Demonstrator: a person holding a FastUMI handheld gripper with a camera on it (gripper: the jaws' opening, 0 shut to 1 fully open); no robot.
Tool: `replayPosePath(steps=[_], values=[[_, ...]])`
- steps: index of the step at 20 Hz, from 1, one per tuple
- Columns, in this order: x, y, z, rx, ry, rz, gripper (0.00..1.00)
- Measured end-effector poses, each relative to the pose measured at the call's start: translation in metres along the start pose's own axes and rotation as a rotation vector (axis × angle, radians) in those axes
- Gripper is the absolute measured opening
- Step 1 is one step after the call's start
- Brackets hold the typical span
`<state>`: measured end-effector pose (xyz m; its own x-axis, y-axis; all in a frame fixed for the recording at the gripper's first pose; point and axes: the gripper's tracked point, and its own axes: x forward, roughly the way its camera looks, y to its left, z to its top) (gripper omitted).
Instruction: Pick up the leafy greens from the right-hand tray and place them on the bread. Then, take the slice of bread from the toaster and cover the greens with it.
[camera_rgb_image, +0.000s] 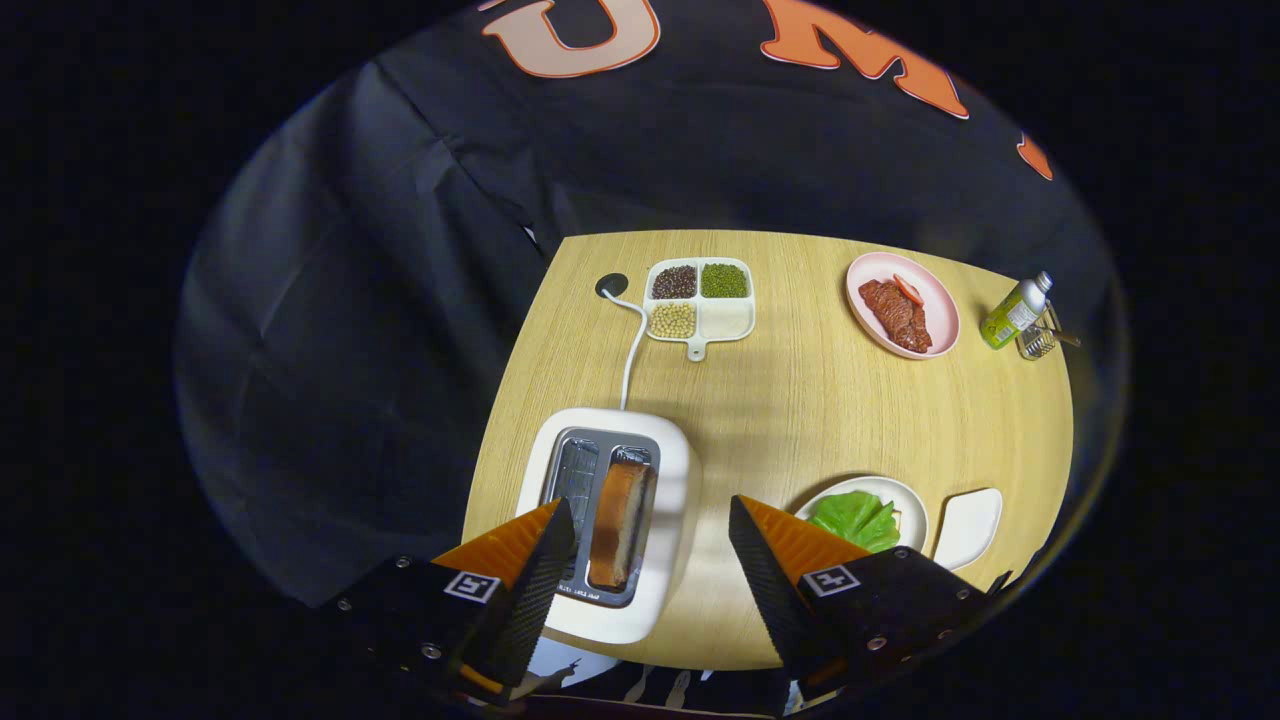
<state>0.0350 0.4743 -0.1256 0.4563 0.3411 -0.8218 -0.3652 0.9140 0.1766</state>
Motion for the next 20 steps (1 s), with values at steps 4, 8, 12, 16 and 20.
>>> replayPosePath(steps=[4,8,12,16,20], values=[[0.018,0.006,-0.004,0.038,0.029,-0.004,0.78],[0.034,0.008,-0.013,0.038,0.060,-0.016,0.55],[0.036,0.013,-0.015,0.061,0.071,-0.002,0.17],[0.028,0.014,-0.012,0.078,0.055,0.008,0.10],[0.011,0.018,-0.002,0.092,0.027,0.045,0.10]])
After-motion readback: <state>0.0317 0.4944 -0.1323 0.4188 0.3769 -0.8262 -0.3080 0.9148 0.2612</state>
